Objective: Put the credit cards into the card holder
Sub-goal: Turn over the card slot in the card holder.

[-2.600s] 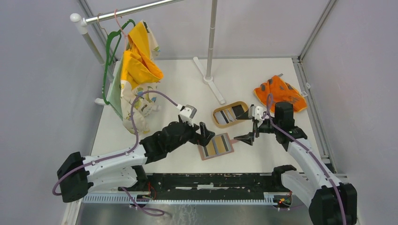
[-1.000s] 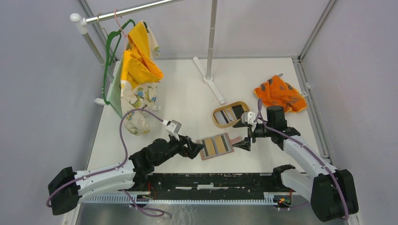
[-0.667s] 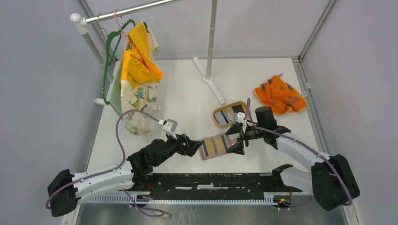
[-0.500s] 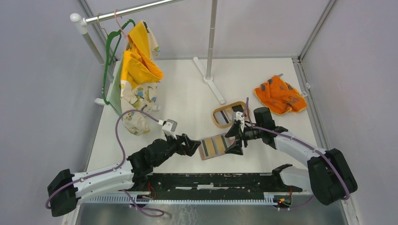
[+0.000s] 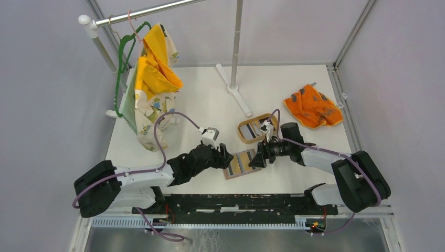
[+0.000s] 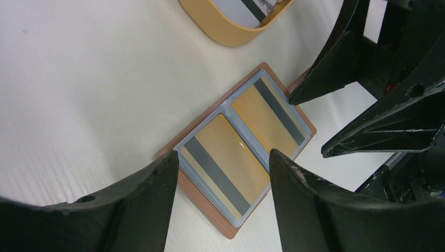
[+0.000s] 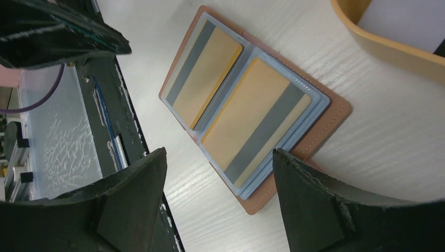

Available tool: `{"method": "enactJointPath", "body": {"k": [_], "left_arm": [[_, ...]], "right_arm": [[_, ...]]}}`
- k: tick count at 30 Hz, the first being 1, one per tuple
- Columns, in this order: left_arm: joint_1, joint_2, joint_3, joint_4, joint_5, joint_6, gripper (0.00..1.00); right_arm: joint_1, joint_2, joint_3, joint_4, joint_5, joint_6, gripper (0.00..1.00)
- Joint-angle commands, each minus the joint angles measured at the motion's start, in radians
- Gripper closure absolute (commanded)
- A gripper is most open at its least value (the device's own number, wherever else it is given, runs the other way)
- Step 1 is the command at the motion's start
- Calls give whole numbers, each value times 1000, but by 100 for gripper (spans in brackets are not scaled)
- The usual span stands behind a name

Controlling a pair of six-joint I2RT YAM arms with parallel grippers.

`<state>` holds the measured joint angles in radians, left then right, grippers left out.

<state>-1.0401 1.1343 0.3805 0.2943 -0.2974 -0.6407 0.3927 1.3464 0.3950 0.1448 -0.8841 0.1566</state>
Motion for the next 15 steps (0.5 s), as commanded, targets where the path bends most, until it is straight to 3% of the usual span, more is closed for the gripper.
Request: {"method": "enactJointPath", "body": {"k": [1, 8, 15], "left_arm": [[-1, 78, 76, 89, 23, 2, 33], [-1, 208, 149, 80, 64, 18, 67], [-1, 255, 149, 103, 99, 0, 79]], "right_arm": [[1, -6, 41, 25, 76, 77, 23], [-3, 28, 59, 16, 51, 107, 30], [-5, 45, 53, 25, 85, 123, 35]]}}
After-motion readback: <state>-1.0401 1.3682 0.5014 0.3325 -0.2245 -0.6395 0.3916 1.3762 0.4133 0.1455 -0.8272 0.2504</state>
